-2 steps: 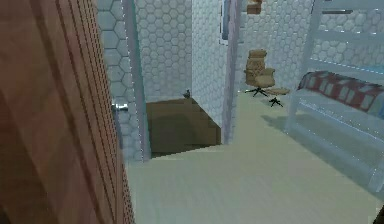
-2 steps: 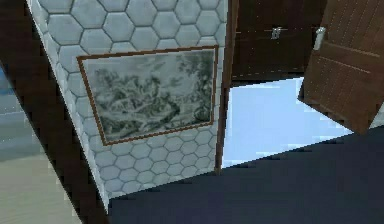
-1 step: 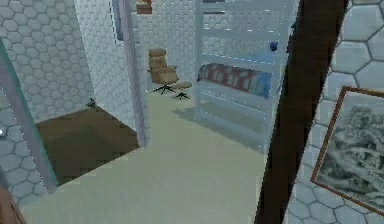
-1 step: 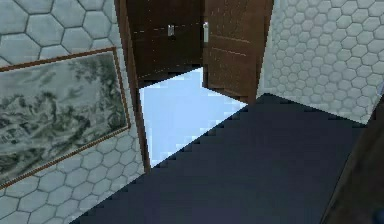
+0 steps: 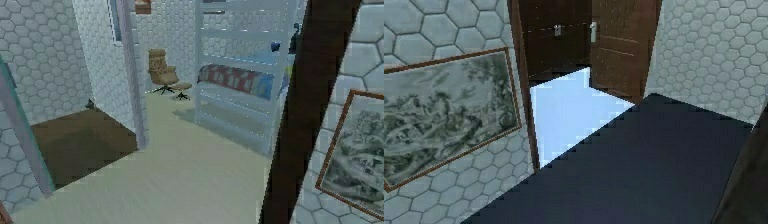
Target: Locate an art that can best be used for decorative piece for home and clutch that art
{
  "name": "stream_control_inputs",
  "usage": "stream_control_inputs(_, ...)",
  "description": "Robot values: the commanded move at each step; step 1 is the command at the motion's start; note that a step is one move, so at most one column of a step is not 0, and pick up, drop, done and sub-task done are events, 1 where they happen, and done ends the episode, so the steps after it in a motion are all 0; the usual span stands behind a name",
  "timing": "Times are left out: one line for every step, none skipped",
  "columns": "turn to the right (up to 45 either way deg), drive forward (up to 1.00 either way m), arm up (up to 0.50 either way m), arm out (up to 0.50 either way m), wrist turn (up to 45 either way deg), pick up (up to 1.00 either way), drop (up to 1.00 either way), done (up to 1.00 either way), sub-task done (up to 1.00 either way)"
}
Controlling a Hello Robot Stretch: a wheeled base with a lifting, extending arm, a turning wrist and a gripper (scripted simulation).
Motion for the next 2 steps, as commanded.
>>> stream_control_inputs(18.0,0.0,0.0,0.0,0.0,0.0,0.0,0.0,0.0)
stream_control_inputs(0.0,0.25,0.0,0.0,0.0,0.0,0.0,0.0,0.0)
